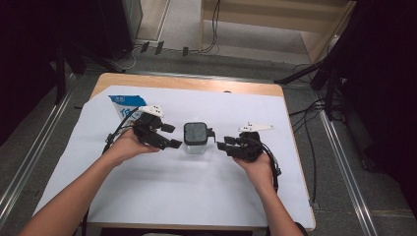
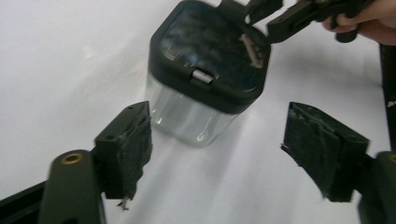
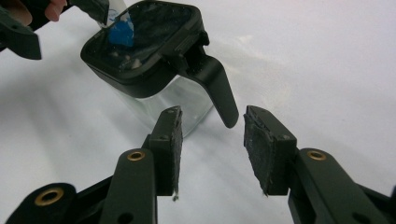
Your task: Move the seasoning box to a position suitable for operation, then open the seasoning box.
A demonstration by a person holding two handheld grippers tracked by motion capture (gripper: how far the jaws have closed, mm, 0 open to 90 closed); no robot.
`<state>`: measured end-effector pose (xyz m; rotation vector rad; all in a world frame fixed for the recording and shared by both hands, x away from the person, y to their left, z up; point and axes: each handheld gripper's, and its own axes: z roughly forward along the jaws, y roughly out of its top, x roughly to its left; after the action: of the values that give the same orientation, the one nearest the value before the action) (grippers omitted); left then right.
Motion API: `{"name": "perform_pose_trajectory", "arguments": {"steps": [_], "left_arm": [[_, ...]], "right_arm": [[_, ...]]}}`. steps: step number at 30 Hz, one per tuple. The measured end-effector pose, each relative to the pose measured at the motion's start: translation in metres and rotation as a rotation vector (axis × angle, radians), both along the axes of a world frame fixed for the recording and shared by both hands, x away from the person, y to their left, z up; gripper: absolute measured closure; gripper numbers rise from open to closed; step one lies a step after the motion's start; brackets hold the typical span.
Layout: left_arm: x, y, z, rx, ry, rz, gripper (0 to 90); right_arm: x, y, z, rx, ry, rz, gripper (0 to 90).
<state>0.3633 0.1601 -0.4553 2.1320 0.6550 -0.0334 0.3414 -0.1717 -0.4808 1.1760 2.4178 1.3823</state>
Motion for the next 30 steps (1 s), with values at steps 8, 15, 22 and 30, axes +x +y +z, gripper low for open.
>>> {"name": "perform_pose_trajectory", "arguments": {"steps": [8, 15, 22, 30], "left_arm": [[0.011, -0.002, 0.006, 0.004, -0.031, -0.042, 18.7], [0.017, -0.007, -0.002, -0.022, -0.031, -0.098, 11.4], [0.023, -0.012, -0.012, -0.009, -0.018, -0.099, 8.8], [0.026, -0.026, -0.026, 0.02, -0.021, -0.099, 8.0]], "right_arm": [[0.004, 0.007, -0.002, -0.002, 0.012, 0.016, 58.6], [0.007, 0.007, -0.002, 0.01, 0.02, 0.011, 59.3], [0.008, 0.009, -0.003, 0.018, 0.035, 0.006, 59.7], [0.01, 0.009, -0.004, 0.024, 0.029, 0.01, 60.2]]}}
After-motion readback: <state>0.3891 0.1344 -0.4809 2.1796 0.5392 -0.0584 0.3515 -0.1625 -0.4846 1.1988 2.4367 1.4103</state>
